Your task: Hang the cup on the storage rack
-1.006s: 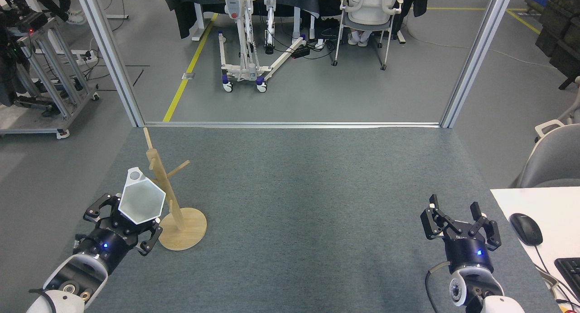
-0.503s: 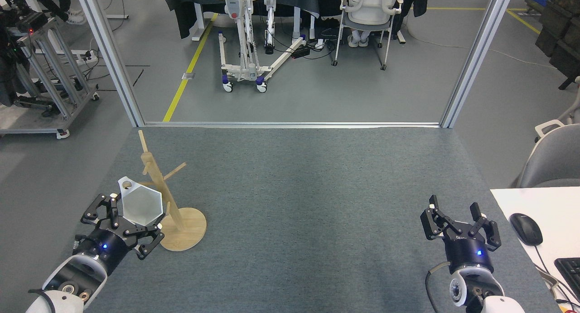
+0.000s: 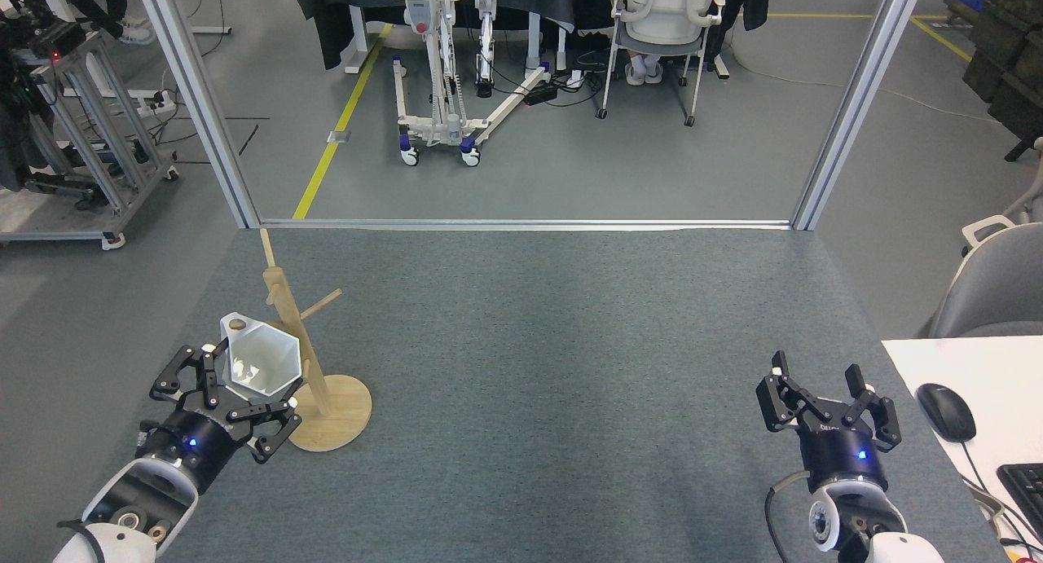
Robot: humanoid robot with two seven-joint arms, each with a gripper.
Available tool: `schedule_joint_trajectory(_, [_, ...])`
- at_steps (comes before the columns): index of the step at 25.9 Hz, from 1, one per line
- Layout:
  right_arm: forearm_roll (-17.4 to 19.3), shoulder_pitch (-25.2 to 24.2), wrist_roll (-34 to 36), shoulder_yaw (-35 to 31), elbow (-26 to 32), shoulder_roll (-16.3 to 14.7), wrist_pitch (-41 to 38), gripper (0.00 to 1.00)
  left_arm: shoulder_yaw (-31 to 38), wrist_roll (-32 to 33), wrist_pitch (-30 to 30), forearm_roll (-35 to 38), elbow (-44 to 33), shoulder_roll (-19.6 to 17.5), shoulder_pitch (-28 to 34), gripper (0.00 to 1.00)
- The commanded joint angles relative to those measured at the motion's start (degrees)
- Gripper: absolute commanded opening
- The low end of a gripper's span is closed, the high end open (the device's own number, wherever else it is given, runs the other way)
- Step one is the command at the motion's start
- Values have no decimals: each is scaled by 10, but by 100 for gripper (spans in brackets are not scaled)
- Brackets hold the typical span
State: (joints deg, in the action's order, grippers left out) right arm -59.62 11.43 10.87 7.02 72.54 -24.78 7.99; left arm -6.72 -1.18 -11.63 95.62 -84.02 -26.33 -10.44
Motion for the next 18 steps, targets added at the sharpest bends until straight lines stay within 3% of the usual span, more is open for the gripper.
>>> schedule_joint_trajectory(1, [-1,0,0,-1,1,0,0,99,13,-11,44,-3,-23,12,16,99])
schedule_joint_trajectory(7, [0,1,0,-1,1,2,0,99,35,-24,158,-16,-90,22,84,99])
schedule_joint_trajectory(18, [1,3,0,0,1,0,0,99,36,-44,166,-17,-108,22,106,99])
